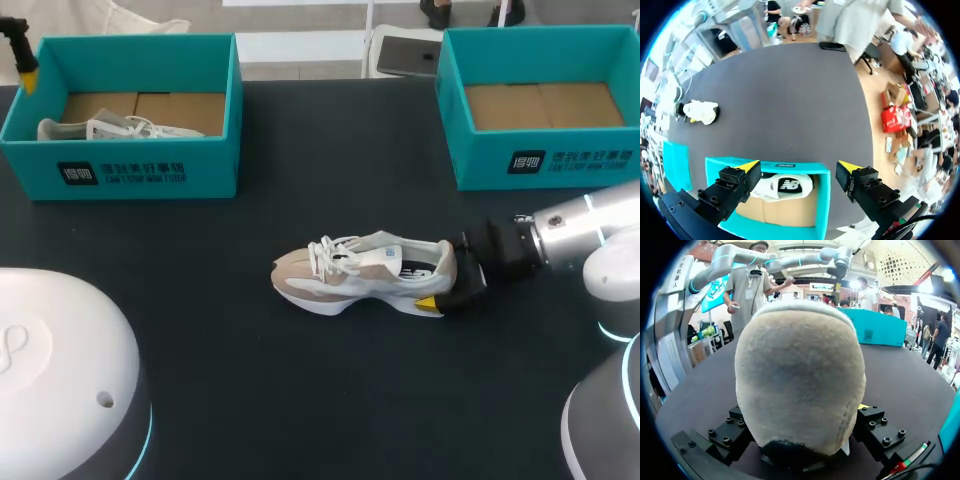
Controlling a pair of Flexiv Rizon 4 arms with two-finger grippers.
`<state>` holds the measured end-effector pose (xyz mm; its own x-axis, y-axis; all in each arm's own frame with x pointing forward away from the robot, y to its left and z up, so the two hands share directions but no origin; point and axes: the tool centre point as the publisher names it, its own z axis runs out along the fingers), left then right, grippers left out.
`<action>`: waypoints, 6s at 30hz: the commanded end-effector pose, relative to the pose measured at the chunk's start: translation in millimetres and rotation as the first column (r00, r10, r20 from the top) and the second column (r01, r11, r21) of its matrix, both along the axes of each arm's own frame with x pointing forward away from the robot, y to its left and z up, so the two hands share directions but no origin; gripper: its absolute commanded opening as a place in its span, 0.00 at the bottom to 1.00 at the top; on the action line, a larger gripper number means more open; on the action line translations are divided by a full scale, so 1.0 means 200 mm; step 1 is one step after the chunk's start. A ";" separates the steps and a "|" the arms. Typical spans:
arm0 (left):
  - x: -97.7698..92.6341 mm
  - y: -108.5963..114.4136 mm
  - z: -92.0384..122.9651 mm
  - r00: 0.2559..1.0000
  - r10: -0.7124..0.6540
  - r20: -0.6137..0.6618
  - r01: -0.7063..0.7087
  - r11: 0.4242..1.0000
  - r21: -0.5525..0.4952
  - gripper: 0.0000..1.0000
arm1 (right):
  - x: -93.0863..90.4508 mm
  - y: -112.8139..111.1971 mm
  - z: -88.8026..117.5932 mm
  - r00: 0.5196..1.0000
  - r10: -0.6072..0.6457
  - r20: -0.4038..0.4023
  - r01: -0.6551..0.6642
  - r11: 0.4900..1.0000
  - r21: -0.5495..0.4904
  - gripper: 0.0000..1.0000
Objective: Take the shoe out of the shoebox, open the shoe tongue, remove and reinsert the insole, then place the shoe into the shoebox
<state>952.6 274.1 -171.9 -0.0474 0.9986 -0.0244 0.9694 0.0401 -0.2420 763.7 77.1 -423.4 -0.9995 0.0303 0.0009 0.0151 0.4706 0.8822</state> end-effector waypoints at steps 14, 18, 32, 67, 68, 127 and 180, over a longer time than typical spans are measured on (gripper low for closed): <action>-0.25 -0.70 0.09 0.977 0.199 0.083 -0.205 0.976 0.072 1.00 | 0.02 0.03 -0.03 1.000 -0.002 0.000 0.002 1.000 -0.005 0.00; -0.35 -0.90 0.12 0.923 0.356 0.147 -0.373 0.922 0.102 1.00 | 0.02 0.03 -0.03 1.000 -0.002 0.000 0.002 1.000 -0.005 0.00; -0.41 -1.08 0.12 0.822 0.560 0.105 -0.570 0.812 0.126 1.00 | 0.02 0.03 -0.03 1.000 -0.002 0.000 0.002 1.000 -0.005 0.00; -0.69 -1.44 0.09 -0.807 0.577 0.126 -0.585 -0.811 -0.029 1.00 | 0.02 0.03 -0.03 1.000 -0.002 0.000 0.002 1.000 -0.005 0.00; -0.71 -1.47 0.08 -0.861 0.487 0.149 -0.499 -0.865 -0.056 1.00 | 0.02 0.03 -0.03 1.000 -0.002 0.000 0.002 1.000 -0.005 0.00; -1.15 -2.53 -0.46 -0.760 -0.620 0.196 0.573 -0.781 -0.248 1.00 | 0.02 0.03 -0.03 1.000 -0.002 0.000 0.002 1.000 -0.005 0.00; -0.99 -2.73 -0.73 -0.883 -0.470 0.004 0.421 -0.794 -0.438 1.00 | 0.02 0.03 -0.03 1.000 -0.002 0.000 0.002 1.000 -0.005 0.00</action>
<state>759.1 -270.4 -313.6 0.0422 -0.8575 -0.5128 -0.9991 -0.0369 -0.0205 764.0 77.9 -423.4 -0.9995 0.0301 0.0017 0.0157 0.4723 0.8813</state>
